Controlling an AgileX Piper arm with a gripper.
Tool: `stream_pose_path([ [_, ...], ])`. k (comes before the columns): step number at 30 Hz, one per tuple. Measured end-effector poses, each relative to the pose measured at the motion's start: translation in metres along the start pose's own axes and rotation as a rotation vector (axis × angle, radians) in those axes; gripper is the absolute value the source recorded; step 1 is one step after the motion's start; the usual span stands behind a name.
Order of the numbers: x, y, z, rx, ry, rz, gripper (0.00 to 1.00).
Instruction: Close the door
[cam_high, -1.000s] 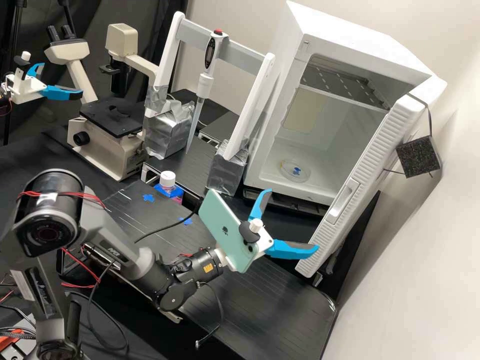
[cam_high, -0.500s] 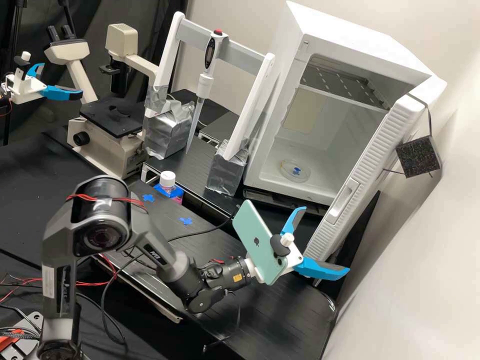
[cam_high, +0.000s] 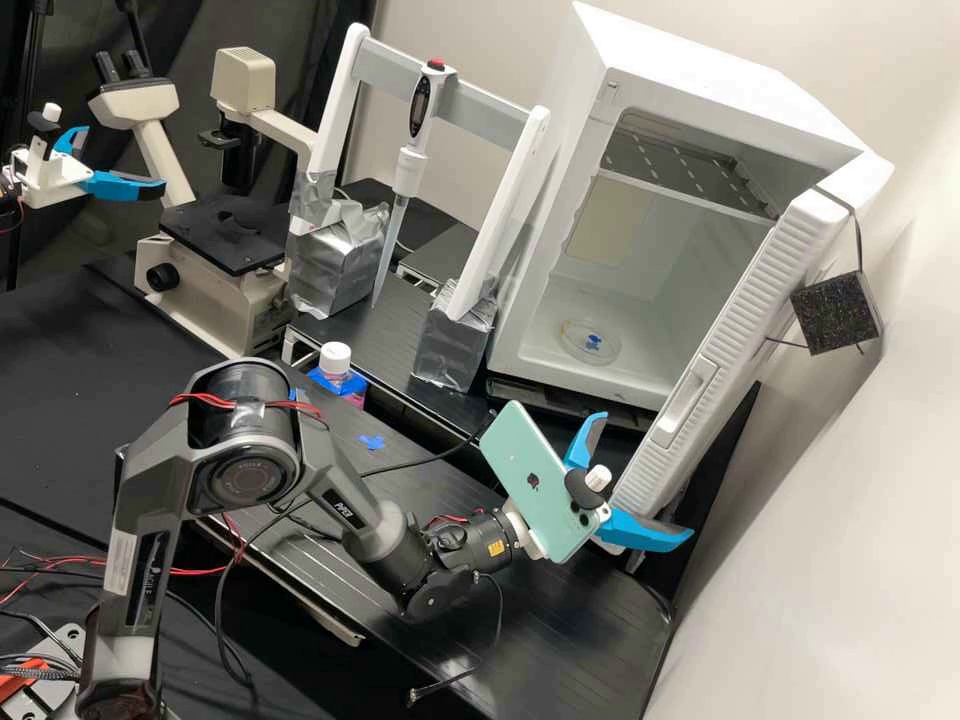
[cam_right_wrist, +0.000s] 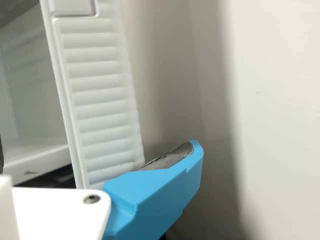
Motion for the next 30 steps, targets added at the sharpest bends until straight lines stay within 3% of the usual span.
stream_pose_path([
  [7,-0.004,-0.001,-0.005,0.070,0.017,-0.021,1.00],
  [9,-0.010,-0.004,-0.010,0.076,0.027,-0.049,1.00],
  [13,-0.025,-0.009,-0.026,0.055,0.071,-0.121,1.00],
  [18,-0.041,-0.017,-0.056,0.026,0.186,-0.175,1.00],
  [30,-0.038,-0.041,-0.081,0.032,0.295,-0.303,1.00],
])
